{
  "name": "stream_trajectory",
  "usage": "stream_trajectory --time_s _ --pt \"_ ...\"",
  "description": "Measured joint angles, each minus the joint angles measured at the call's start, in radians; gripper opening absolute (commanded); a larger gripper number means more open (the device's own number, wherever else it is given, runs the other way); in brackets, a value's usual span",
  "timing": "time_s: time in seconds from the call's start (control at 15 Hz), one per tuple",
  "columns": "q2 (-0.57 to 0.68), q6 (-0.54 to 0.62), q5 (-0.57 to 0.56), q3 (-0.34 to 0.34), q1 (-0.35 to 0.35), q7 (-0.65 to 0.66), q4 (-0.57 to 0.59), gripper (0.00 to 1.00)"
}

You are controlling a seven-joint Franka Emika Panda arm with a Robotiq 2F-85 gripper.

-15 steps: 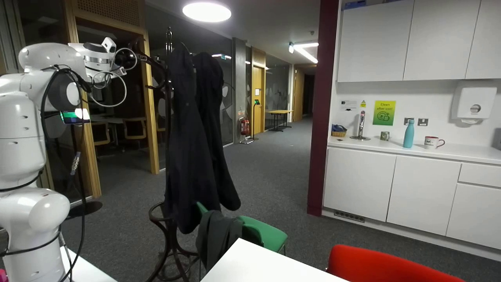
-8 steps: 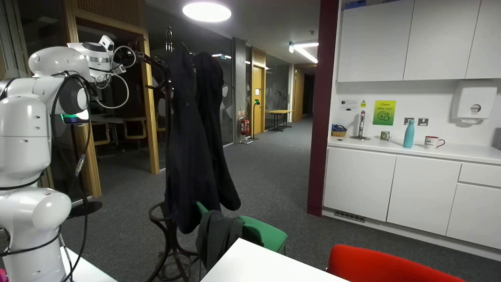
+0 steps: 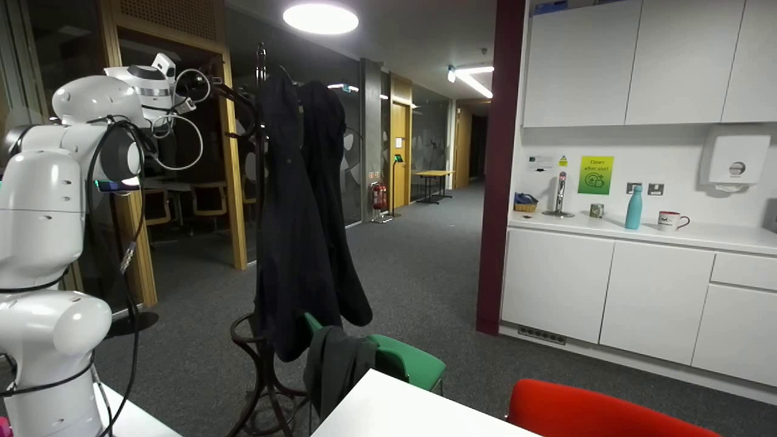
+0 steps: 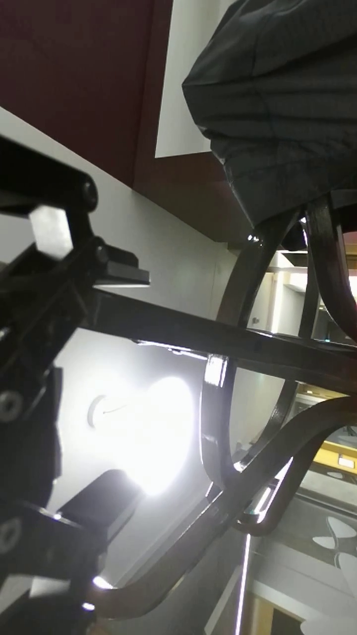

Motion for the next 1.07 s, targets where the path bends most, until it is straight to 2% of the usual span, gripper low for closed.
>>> stream_trajectory --time_s 1.07 --pt "0.073 0.021 0.001 0.020 0.067 -0.004 0.068 1.00"
